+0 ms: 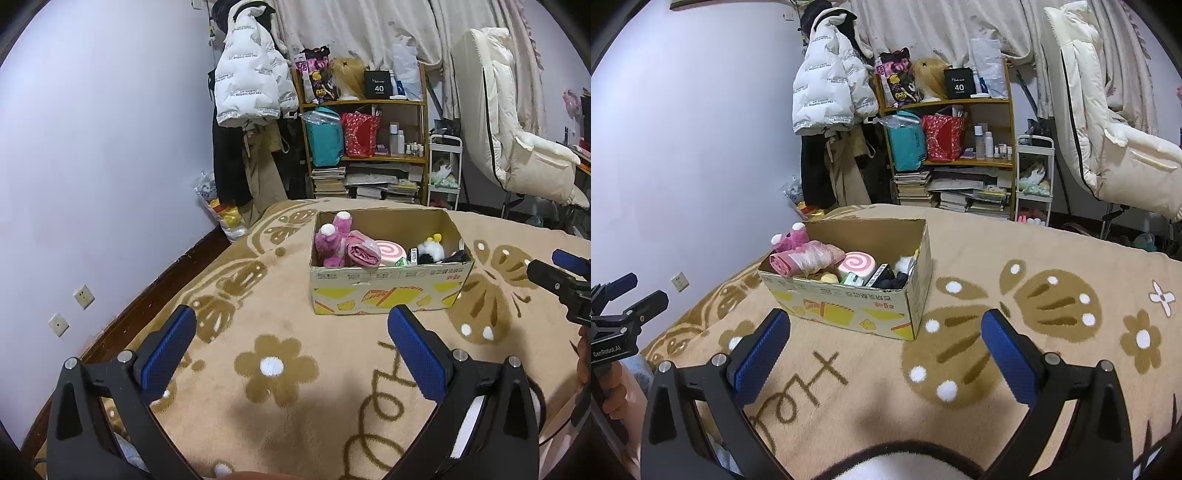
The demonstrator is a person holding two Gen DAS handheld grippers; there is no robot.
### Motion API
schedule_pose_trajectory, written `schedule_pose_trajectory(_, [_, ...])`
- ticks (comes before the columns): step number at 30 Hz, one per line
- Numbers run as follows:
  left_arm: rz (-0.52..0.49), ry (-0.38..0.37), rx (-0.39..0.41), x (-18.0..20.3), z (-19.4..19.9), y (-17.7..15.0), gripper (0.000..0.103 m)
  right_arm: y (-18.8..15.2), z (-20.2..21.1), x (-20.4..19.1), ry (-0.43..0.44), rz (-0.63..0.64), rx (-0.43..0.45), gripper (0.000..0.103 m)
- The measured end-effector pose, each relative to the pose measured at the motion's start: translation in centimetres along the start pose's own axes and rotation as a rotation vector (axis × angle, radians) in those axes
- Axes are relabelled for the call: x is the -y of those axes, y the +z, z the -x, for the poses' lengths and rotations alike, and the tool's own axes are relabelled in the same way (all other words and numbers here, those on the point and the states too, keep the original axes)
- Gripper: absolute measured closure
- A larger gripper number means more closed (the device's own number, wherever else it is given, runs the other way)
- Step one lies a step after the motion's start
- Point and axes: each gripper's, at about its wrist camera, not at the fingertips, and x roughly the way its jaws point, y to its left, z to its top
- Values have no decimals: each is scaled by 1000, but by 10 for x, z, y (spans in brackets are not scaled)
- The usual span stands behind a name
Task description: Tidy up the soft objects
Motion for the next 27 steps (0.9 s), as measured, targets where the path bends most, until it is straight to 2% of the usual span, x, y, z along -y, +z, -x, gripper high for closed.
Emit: schedule_pose_trajectory(27, [-2, 14, -7, 6, -3, -2, 0, -1, -1, 4, -18, 1, -5, 0])
